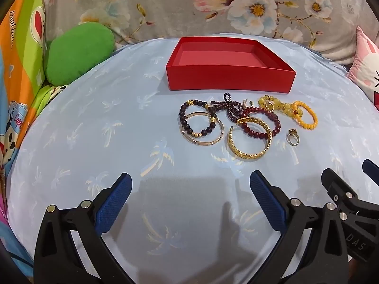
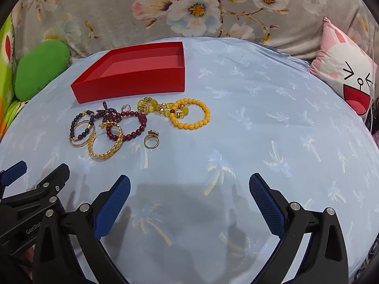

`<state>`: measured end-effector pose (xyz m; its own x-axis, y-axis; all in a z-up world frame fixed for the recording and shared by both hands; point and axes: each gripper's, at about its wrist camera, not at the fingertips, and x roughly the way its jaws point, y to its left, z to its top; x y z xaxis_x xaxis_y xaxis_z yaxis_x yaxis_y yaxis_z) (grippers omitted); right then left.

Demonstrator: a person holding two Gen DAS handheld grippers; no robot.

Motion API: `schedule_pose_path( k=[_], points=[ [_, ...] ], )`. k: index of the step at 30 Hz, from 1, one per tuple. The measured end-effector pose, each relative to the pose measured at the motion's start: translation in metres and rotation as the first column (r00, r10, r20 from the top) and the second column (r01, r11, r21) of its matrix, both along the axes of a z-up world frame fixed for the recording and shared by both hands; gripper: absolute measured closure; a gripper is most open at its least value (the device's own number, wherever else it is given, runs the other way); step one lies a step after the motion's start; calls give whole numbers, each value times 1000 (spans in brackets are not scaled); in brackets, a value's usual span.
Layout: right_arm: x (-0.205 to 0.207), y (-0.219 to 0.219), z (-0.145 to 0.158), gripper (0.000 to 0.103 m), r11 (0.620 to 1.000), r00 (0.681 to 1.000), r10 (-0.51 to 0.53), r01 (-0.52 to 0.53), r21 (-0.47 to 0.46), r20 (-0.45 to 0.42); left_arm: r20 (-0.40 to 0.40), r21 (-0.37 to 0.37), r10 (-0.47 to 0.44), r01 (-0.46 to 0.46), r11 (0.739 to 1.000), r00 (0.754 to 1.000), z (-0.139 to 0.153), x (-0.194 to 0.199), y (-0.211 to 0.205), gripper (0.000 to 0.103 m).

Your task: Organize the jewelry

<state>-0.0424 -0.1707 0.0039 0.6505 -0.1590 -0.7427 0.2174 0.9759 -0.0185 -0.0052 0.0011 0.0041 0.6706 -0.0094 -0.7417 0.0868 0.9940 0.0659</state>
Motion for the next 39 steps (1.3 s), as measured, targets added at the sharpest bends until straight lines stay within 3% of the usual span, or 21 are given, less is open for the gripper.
schedule_pose_path(
  k=[39],
  points=[
    [-3,0,-1,6,1000,1000,0,0,0,1,4,-6,-1,1,1000,1000,2,-1,1,8]
  ],
)
